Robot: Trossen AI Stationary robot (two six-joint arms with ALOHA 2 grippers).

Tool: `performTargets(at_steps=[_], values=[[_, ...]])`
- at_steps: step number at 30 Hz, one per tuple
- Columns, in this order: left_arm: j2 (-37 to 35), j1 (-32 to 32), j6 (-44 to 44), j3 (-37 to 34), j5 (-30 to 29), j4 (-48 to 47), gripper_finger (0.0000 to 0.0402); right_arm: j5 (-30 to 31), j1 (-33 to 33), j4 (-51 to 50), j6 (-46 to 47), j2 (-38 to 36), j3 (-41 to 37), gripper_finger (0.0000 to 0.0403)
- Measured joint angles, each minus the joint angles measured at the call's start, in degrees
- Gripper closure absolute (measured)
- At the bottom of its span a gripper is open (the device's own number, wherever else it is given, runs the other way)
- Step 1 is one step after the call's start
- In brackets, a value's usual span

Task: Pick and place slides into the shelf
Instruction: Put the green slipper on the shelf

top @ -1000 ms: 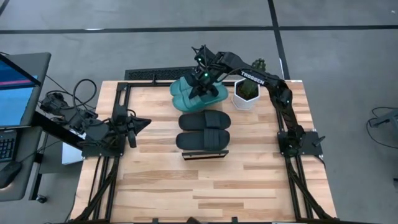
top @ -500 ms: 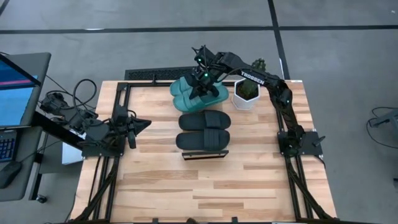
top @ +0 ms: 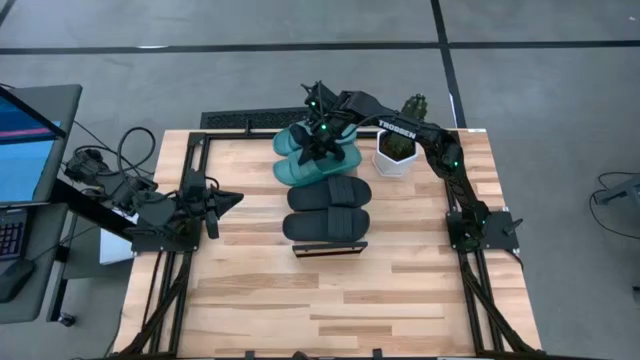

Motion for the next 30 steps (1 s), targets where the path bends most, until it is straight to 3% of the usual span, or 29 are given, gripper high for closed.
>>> performTargets(at_steps=[21, 30], values=[[0.0, 0.0, -0.4, 0.0, 1.3, -0.6, 0.0401, 4.2, -0.7, 1.5, -0.8, 0.4, 0.1, 0.0394], [0.0, 0.0, -0.4, 0.0, 1.3, -0.6, 0.0402, 4.3, -0.7, 1.5, -1.0, 0.4, 0.1, 0.0327]])
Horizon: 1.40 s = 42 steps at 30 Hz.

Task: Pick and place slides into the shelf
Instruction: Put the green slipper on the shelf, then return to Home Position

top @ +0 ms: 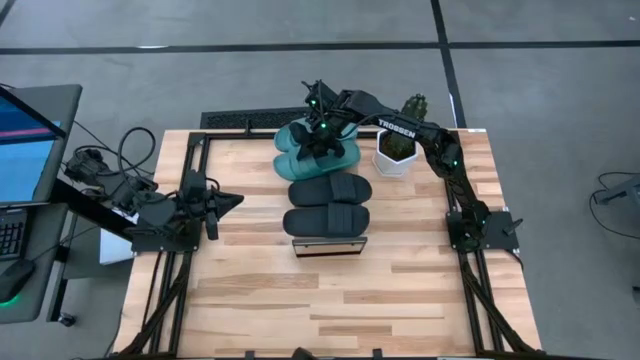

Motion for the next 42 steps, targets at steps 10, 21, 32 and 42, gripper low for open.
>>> performTargets(at_steps=[10, 21, 32, 42], values=[[0.0, 0.0, 0.0, 0.0, 0.3, 0.0, 0.0401, -0.4, -0.1, -0.2, 0.4, 0.0, 0.0, 0.0221], [0.0, 0.0, -0.4, 0.0, 1.3, 0.0, 0.0401, -0.9, -0.3, -0.4, -0.1, -0.2, 0.0, 0.0179], [0.0, 0.0, -0.4, 0.0, 0.4, 0.0, 0.0402, 0.6, -2.3, -2.7, -0.6, -4.2, 0.0, 0.0179], [-2.5, 0.0, 1.8, 0.0, 0.1, 0.1, 0.0401, 4.3, -3.7, -11.5, -3.6, -14.2, 0.0, 0.0179]])
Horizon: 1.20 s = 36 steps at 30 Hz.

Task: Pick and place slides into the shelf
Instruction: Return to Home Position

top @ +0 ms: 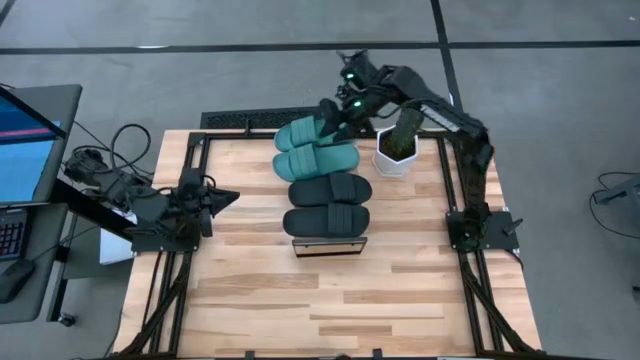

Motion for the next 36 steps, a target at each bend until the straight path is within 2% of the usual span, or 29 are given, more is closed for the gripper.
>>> performTargets(at_steps=[4, 7, 9, 11, 16, 18, 20, 23, 28, 33, 36], values=[[-3.5, -0.9, 6.7, 0.0, -0.2, 0.3, 0.0401, 0.3, 0.7, -3.3, -4.1, -7.1, 0.0, 0.0181], [-6.9, -2.2, 12.3, 0.0, -2.2, 0.5, 0.0401, 5.5, 4.0, -3.5, -9.8, -14.7, 0.0, 0.0187], [-8.7, -3.6, 16.8, 0.0, -3.4, 0.9, 0.0401, 13.3, 8.0, -2.9, -14.4, -20.1, 0.0, 0.0192], [-10.2, -5.0, 21.6, 0.0, -3.9, 1.5, 0.0402, 24.0, 13.4, -1.3, -19.4, -25.2, 0.0, 0.0197], [-11.9, -7.9, 31.9, 0.0, -3.9, 4.3, 0.0402, 52.5, 33.5, 6.5, -32.9, -35.3, -0.9, 0.021], [-12.6, -8.6, 34.2, -0.2, -3.7, 4.2, 0.0402, 59.3, 42.1, 11.0, -40.0, -38.2, -2.9, 0.0217], [-14.0, -9.1, 36.1, -2.0, -2.0, 5.2, 0.0402, 61.1, 48.6, 16.8, -46.6, -40.8, -6.7, 0.0222], [-17.8, -9.6, 38.3, -8.5, 2.0, 11.8, 0.0402, 61.1, 53.8, 26.5, -52.5, -44.9, -16.3, 0.0228], [-27.8, -9.6, 41.8, -23.1, 8.9, 29.8, 0.0402, 60.9, 55.1, 40.8, -54.6, -52.3, -40.2, 0.0232], [-36.5, -9.6, 40.3, -33.9, 11.0, 37.6, 0.0401, 60.8, 55.0, 67.5, -53.7, -61.4, -68.2, 0.0229], [-37.7, -9.6, 38.7, -37.9, 11.6, 40.2, 0.0401, 60.3, 55.0, 83.7, -52.5, -66.3, -83.5, 0.023]])
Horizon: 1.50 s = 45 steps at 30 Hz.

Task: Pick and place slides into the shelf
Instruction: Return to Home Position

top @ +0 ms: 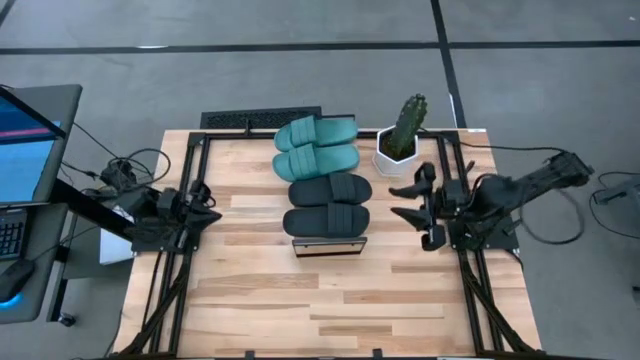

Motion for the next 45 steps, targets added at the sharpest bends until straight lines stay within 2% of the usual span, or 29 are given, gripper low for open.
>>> performTargets(at_steps=[3, 6, 10, 20, 26, 32, 36, 42, 45], values=[[0.1, 0.0, -1.4, -1.9, 0.5, 0.8, 0.0401, -3.2, 0.1, 14.0, 0.8, -4.0, -12.5, 0.0232], [-0.1, 0.0, -3.2, -3.9, -1.0, 0.9, 0.0401, -5.3, 0.1, 20.8, 2.3, -7.9, -21.5, 0.0231], [0.0, -0.1, -4.5, -5.7, -2.0, 3.3, 0.0402, -5.2, 0.1, 21.3, 4.5, -13.4, -29.4, 0.0228], [0.0, 0.0, -6.6, -9.6, -4.6, 5.4, 0.0401, -5.0, 0.0, 17.3, 6.0, -28.8, -41.5, 0.023], [-0.1, 0.0, -12.1, -13.0, -4.0, 8.0, 0.0401, -5.0, 0.0, 2.9, 6.9, -38.8, -42.2, 0.0231], [0.0, 0.0, -14.0, -13.0, -4.1, 5.9, 0.0402, -5.0, 0.0, -12.0, 17.6, -45.9, -42.2, 0.0229], [0.0, 0.0, -14.1, -13.0, -5.1, 5.2, 0.0401, -5.1, 0.0, -12.7, 20.6, -46.1, -42.2, 0.0231], [0.0, 0.0, -21.0, -13.0, -7.5, 3.7, 0.0401, -5.1, 0.0, -12.6, 20.6, -45.6, -42.2, 0.023], [0.0, 0.0, -21.7, -13.0, -7.6, 2.9, 0.0402, -5.1, 0.0, -12.7, 20.6, -45.6, -42.2, 0.0229]])
